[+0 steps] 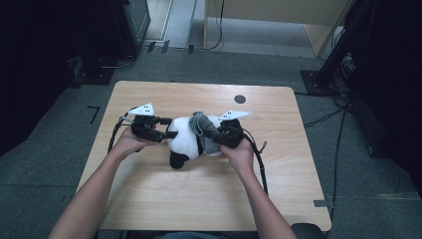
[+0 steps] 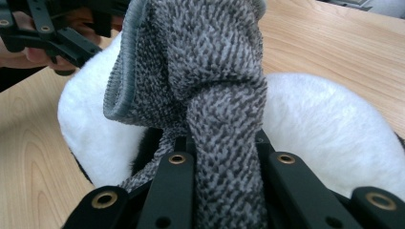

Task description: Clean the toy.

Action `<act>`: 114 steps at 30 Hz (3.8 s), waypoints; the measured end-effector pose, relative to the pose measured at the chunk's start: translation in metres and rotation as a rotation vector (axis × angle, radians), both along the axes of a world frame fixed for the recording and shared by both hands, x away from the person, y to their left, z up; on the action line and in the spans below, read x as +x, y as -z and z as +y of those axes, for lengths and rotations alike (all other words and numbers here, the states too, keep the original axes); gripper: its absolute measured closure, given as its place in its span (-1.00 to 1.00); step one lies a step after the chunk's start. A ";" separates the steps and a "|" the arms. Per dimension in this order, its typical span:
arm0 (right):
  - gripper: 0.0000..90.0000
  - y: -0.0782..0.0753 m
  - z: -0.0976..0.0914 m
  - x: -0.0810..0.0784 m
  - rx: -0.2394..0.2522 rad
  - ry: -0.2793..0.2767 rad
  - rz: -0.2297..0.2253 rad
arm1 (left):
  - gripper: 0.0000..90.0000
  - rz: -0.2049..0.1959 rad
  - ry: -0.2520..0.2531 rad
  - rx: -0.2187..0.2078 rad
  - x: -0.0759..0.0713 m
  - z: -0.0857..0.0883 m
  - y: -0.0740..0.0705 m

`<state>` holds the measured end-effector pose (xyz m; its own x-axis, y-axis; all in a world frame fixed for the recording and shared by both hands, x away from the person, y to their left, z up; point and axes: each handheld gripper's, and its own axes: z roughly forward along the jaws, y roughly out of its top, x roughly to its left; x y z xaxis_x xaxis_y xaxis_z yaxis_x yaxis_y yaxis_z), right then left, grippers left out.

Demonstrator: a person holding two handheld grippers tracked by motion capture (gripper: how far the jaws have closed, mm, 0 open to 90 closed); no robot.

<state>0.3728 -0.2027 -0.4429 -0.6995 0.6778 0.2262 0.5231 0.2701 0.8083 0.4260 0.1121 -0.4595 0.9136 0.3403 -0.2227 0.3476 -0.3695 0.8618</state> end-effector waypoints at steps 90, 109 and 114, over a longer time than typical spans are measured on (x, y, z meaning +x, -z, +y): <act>0.77 -0.027 0.056 -0.046 0.090 0.125 -0.213 | 0.50 0.004 -0.447 -0.124 -0.057 -0.028 -0.018; 0.78 0.019 0.086 -0.055 0.019 0.024 -0.162 | 0.53 0.045 -0.496 -0.146 -0.052 -0.019 -0.014; 0.78 0.032 0.089 -0.053 -0.031 0.020 -0.147 | 0.53 0.032 -0.493 -0.155 -0.054 -0.018 -0.017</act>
<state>0.3199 -0.1135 -0.4747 -0.7096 0.6973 0.1015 0.4055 0.2863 0.8681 0.3721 0.0945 -0.4421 0.6451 0.6892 -0.3299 0.4751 -0.0236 0.8796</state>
